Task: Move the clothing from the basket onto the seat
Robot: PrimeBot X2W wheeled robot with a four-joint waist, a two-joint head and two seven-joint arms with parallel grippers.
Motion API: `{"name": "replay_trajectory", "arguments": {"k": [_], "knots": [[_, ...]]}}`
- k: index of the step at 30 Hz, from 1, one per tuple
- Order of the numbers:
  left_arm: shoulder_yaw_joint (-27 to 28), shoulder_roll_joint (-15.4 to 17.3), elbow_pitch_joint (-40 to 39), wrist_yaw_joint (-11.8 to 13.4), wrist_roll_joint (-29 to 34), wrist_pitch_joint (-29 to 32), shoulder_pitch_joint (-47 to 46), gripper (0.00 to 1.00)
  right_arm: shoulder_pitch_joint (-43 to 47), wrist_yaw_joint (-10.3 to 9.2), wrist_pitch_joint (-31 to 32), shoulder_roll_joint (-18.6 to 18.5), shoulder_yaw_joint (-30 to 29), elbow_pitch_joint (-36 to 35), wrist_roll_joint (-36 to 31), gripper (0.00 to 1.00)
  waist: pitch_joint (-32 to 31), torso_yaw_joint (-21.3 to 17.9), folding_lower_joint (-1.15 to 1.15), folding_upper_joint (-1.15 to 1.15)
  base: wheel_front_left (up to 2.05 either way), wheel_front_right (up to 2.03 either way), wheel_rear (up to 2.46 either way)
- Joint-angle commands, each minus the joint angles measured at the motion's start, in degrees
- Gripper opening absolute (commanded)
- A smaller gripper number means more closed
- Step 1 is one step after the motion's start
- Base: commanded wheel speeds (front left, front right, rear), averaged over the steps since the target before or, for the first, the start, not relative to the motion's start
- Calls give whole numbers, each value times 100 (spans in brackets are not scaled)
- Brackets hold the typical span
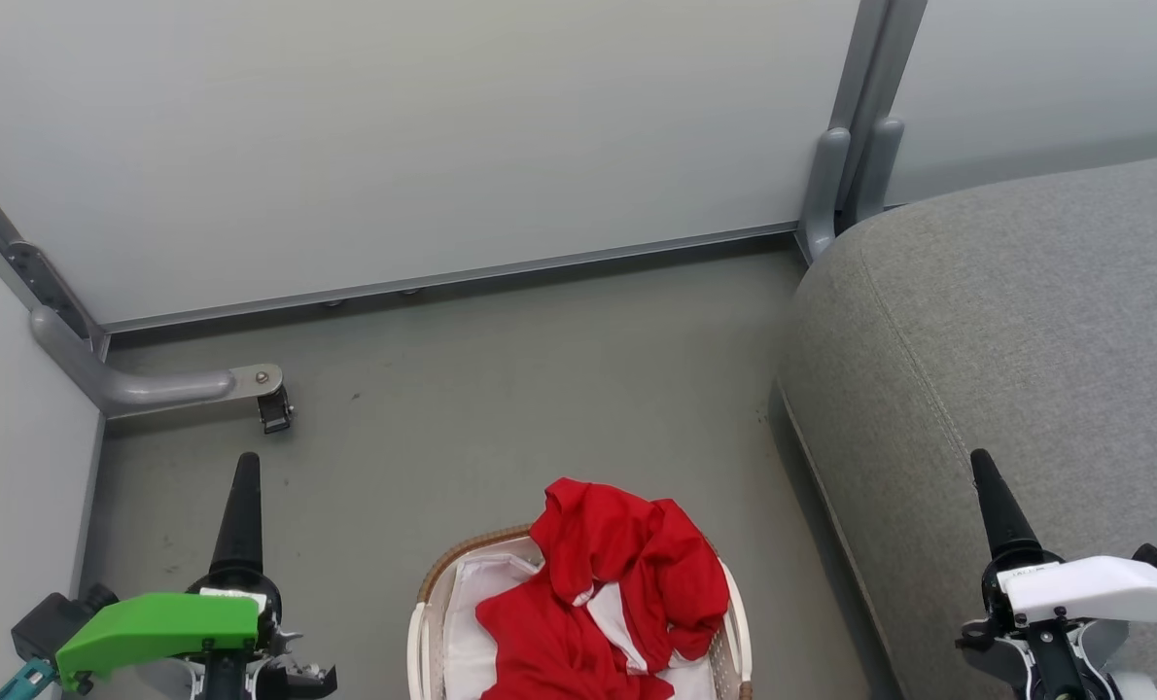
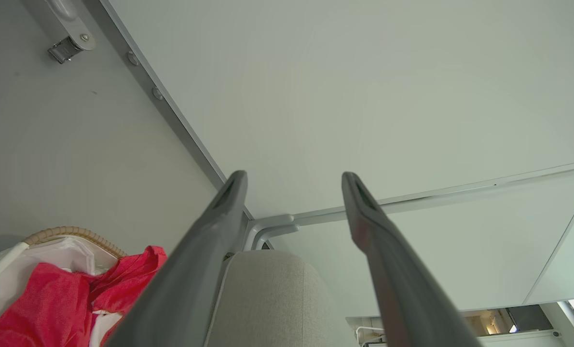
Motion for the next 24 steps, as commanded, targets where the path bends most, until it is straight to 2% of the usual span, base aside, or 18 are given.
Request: {"name": "replay_trajectory", "arguments": {"k": [1, 24], "knots": [[-27, 32, -147, 17, 214, -68, -36, 100, -50, 2, -64, -53, -19, -123, -189, 100, 2, 2, 0, 0, 0, 0, 0], [-392, 50, -454, 325, 2408, -529, 101, 100, 43, 2, -531, -76, 183, -456, -2298, 100, 30, 40, 0, 0, 0, 0, 0]]}}
